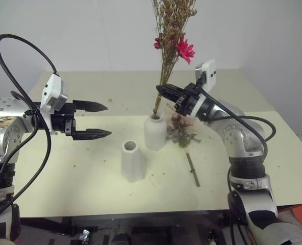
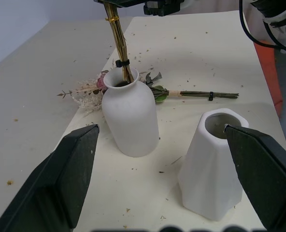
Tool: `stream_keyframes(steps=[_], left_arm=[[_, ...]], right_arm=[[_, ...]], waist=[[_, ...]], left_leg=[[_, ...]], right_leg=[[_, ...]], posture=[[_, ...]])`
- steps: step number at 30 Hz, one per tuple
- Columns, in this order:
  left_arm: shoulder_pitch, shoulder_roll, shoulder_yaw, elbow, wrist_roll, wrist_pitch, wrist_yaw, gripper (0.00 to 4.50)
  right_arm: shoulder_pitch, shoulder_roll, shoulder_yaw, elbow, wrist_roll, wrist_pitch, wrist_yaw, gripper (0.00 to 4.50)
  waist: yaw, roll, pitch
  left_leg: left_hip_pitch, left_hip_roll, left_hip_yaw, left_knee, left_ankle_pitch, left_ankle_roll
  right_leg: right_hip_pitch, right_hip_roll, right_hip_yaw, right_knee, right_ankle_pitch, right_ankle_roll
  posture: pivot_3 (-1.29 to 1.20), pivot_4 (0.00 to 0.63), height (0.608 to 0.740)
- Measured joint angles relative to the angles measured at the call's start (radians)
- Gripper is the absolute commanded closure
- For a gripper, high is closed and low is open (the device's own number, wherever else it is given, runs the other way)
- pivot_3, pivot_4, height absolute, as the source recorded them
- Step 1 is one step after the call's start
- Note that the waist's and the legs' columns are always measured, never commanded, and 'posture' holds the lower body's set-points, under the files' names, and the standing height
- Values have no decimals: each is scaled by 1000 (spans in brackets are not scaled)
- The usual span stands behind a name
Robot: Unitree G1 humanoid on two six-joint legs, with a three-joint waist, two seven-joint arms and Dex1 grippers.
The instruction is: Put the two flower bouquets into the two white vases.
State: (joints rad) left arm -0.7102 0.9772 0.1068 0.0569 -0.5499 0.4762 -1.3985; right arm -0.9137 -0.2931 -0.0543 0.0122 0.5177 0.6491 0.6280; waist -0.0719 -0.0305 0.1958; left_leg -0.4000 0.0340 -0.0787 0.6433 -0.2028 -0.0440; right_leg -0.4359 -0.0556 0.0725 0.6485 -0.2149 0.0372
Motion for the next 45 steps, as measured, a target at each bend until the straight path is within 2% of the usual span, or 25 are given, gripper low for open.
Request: stream_keyframes(steps=[29, 45], left_arm=[[0, -1, -6, 47, 19, -52, -29, 0], [0, -3, -6, 36, 18, -34, -24, 0]], right_arm=[[-55, -44, -37, 21, 53, 52, 0, 4493], [-34, -32, 14, 97, -11, 17, 17, 4493]], waist=[[1, 0, 0], [1, 0, 0]], left_leg=[[-3, 0, 0, 0, 0, 0], [-4, 0, 0, 0, 0, 0]], right_leg=[[-2, 0, 0, -1, 0, 0], [-3, 0, 0, -1, 0, 0]], posture=[[0, 150, 740], [0, 150, 740]])
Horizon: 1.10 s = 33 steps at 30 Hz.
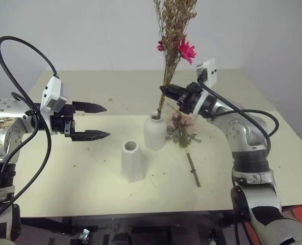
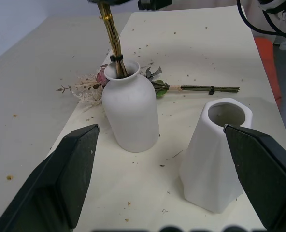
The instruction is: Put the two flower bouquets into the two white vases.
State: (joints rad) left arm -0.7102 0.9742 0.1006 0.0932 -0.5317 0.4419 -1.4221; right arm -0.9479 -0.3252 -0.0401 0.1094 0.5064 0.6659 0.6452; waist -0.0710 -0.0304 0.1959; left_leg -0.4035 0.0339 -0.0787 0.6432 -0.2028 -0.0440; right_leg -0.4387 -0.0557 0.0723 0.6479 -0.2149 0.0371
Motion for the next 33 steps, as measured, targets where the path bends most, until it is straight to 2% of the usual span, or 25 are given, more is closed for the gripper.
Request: stream_keyframes(steps=[11, 13, 14, 16, 24, 25, 29, 33], left_arm=[[0, -6, 0, -18, -8, 19, 13, 0], [0, -6, 0, -19, -8, 19, 14, 0], [0, -6, 0, -19, -8, 19, 14, 0], [0, -6, 0, -19, -8, 19, 14, 0], [0, -7, 0, -16, -7, 18, 11, 0], [0, -8, 0, -15, -7, 17, 10, 0], [0, -13, 0, -12, -6, 15, 7, 0], [0, -19, -1, -10, -5, 13, 2, 0]], right_arm=[[60, 21, 70, 19, -87, -79, 32, 4493], [80, 22, 76, 19, -98, -83, 34, 3786], [83, 22, 77, 19, -100, -85, 34, 3654], [84, 22, 81, 13, -110, -95, 36, 3020], [111, 0, 89, -44, -114, -97, 61, 189], [117, -15, 93, -58, -115, -97, 72, 40], [147, -60, 104, -105, -115, -96, 109, 40], [178, -160, 109, -169, -113, -68, 147, 40]], waist=[[1, 0, 0], [1, 0, 0], [0, 0, 0], [-1, 0, 0], [1, 0, 0], [1, 0, 0], [1, 0, 0], [2, 0, 0]], left_leg=[[0, 0, 0, 0, 0, 0], [0, 0, 0, 0, 0, 0], [0, 0, 0, 0, 0, 0], [0, 0, 0, 0, 0, 0], [0, 0, 0, 0, 0, 0], [0, 0, 0, 0, 0, 0], [0, 0, 0, 0, 0, 0], [0, 0, 0, 0, 0, 0]], right_leg=[[0, 0, 0, 0, 0, 0], [0, 0, 0, 0, 0, 0], [0, 0, 0, 0, 0, 0], [0, 0, 0, 0, 0, 0], [0, 0, 0, 0, 0, 0], [0, 0, 0, 0, 0, 0], [0, 0, 0, 0, 0, 0], [0, 0, 0, 0, 0, 0]], posture=[[0, 150, 740], [0, 150, 740], [0, 150, 740], [0, 150, 740], [0, 150, 740], [0, 150, 740], [0, 150, 740], [0, 150, 740]])
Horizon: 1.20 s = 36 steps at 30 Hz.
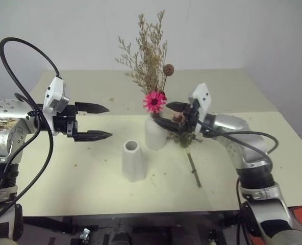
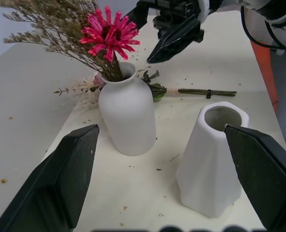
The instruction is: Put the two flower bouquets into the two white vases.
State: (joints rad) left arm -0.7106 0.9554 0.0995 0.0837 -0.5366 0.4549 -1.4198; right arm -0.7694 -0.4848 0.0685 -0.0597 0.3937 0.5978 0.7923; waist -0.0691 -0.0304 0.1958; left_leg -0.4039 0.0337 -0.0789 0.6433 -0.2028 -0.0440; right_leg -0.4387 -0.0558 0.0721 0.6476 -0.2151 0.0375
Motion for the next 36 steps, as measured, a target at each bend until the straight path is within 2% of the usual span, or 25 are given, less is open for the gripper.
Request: stream_keyframes(steps=[4, 8, 11, 15, 17, 22, 27, 36], left_arm=[[1, -1, 0, -1, 0, -1, -3, 0], [1, -9, 0, -8, -4, -1, -6, 0], [0, -19, 0, -9, -9, 2, -6, 0], [-13, -43, -7, -27, -23, 49, 4, 0], [-32, -56, -12, -36, -46, 84, 9, 0], [-43, -72, -27, -45, -56, 115, 4, 0], [-30, -80, -26, -50, -55, 40, -48, 0], [30, -62, 13, -86, -72, 10, -72, 0]], right_arm=[[51, -97, -3, -49, 13, 62, 39, 40], [37, -242, -8, -80, 67, 236, 100, 40], [-28, -314, -2, -76, 98, 410, 115, 40], [-165, -362, 85, -34, 104, 681, 112, 40], [-222, -371, 152, -3, 106, 796, 115, 40], [-299, -374, 287, 35, 112, 919, 122, 40], [-345, -363, 399, 123, 89, 934, 118, 40], [-382, -212, 506, 341, 1, 894, 72, 40]], waist=[[0, 0, 0], [0, 0, 0], [-4, 0, 0], [-3, 0, 0], [0, 0, 0], [0, 0, 0], [-2, 0, 0], [-1, 0, 0]], left_leg=[[0, 0, 0, 0, 0, 0], [0, 0, 0, 0, 0, 0], [1, 0, 0, 0, 0, 0], [0, 0, 0, 1, 0, 0], [-1, 0, 0, 1, 0, 0], [-1, 0, 0, 1, 0, 0], [-1, 0, 0, 1, 0, 0], [-2, 0, 0, 1, 0, 0]], right_leg=[[0, 0, 0, 0, 0, 0], [0, 0, 0, 0, -1, 2], [0, 0, 1, 0, -4, 6], [0, 0, 1, 0, -4, 7], [0, 0, 1, 0, -4, 7], [0, 0, 0, -1, -4, 7], [-1, 0, 0, -1, -4, 7], [-1, 0, 1, 0, -2, 4]], posture=[[0, 150, 740], [0, 150, 740], [0, 150, 740], [0, 150, 740], [0, 150, 740], [0, 150, 740], [0, 150, 740], [0, 150, 740]])
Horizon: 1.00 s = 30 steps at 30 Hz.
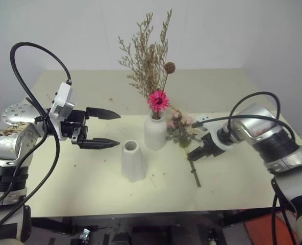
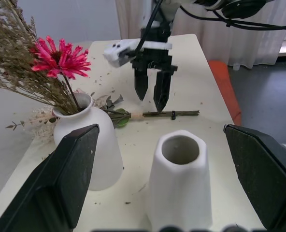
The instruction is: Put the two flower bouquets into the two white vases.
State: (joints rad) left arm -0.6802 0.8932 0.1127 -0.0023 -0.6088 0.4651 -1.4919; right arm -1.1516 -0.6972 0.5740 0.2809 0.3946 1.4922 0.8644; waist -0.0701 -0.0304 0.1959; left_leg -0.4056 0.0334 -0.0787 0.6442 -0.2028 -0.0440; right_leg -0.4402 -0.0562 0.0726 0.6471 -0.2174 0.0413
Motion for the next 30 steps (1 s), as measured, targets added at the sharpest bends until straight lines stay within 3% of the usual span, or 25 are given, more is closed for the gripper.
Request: stream_keyframes(steps=[6, 8, 16, 20, 30], left_arm=[[55, 26, 29, -43, -21, -1, 9, 0], [72, 37, 36, -55, -23, -1, 9, 0], [153, 95, 88, -101, -57, 17, 8, 0], [191, 113, 107, -125, -65, 23, 10, 0], [178, 122, 106, -110, -66, 26, 0, 0]], right_arm=[[-32, 94, 6, 96, -66, -71, -40, 40], [-32, 109, 9, 123, -82, -94, -39, 405], [-23, 100, 15, 128, -114, -115, -19, 2887], [-14, 80, -81, 129, -114, -63, -50, 4193], [37, 47, -341, 119, -117, 61, -191, 4320]], waist=[[-1, 0, 0], [-1, 0, 0], [0, 0, 0], [1, 0, 0], [1, 0, 0]], left_leg=[[1, 0, 0, 0, 0, 0], [0, 0, 0, 0, 0, 0], [0, 0, 0, 0, 0, 0], [0, 0, 0, 0, 0, 0], [0, 0, 0, 0, 0, 0]], right_leg=[[0, 0, 0, 0, 0, 0], [0, 0, 0, 0, 0, 0], [0, 0, -1, 0, 0, 0], [0, 0, -1, 0, 0, 0], [0, 0, 0, 0, 0, 0]], posture=[[0, 150, 740], [0, 150, 740], [0, 150, 740], [0, 150, 740], [0, 150, 740]])
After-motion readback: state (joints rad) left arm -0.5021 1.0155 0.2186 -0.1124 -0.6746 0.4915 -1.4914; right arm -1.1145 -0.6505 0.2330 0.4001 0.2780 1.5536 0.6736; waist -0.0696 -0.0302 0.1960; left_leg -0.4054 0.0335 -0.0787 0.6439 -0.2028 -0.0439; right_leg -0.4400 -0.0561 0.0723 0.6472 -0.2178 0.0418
